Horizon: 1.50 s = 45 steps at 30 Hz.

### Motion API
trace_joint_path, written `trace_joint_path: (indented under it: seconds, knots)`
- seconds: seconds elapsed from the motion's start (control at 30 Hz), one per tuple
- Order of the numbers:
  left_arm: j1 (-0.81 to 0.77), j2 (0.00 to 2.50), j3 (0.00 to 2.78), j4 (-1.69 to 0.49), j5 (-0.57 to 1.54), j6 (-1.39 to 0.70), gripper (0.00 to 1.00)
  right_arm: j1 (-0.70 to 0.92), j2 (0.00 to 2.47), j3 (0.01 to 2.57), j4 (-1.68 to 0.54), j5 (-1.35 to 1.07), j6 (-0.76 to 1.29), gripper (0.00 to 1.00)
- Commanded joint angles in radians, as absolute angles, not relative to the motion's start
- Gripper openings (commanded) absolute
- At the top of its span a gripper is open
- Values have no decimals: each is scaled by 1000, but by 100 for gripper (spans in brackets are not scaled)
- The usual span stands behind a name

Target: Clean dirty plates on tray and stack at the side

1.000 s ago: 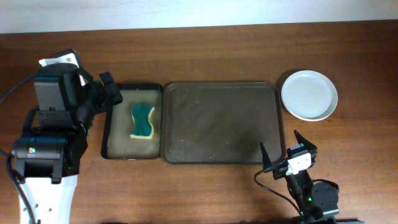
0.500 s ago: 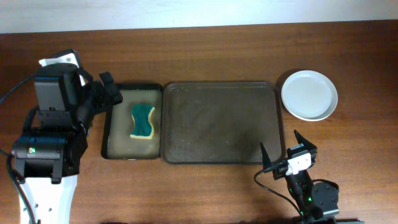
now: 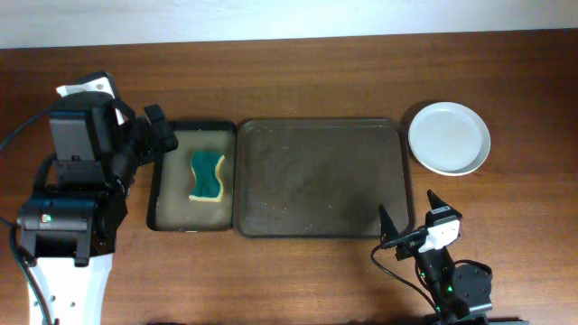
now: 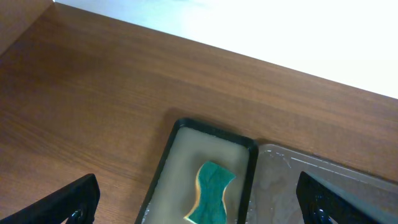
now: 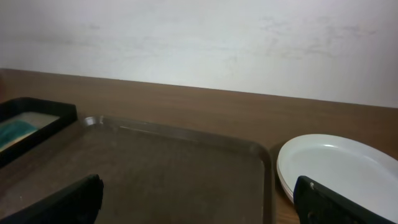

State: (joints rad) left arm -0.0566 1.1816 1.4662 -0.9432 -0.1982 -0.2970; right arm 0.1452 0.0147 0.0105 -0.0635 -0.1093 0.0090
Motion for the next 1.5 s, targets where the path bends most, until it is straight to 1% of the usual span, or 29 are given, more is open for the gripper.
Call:
trace_joint_path:
  seconds: [0.0,0.43,0.57,0.7,0.8,0.9,1.1,1.2,1.27,1.37,1.47]
  knots:
    - [-56,1173,1470,-946,-196,-302,99,150,5,6,-71,-94,42,98]
    - [-56,1181,1467,-946,-195,-302,99,150,5,6,-71,-94,42,98]
    - [-58,1111,1452,-986,-195,-302,99,150,5,6,-71,-94,43,98]
    - [-58,964,1433,-1029,-196,-302,99,150,6,6,-71,-94,42,98]
    - [-58,806,1359,-1028,-196,-302,99,150,6,6,-71,-94,43,98]
    - [-58,643,1237,-1037,-196,-302,99,150,6,6,-71,-94,42,98]
    - [-55,263,883,-1024,-206,-302,99,150,5,6,-71,-93,42,98]
    - [-55,128,750,-943,-206,-302,99,150,6,6,-71,-94,42,98]
    - [-55,32,647,-815,-205,-302,99,150,6,6,-71,-94,43,98]
    - [-53,11,549,-567,-194,-302,99,150,6,6,-71,-94,43,98]
    - [-53,10,441,-243,-133,-302,99,150,6,6,-71,-93,42,98]
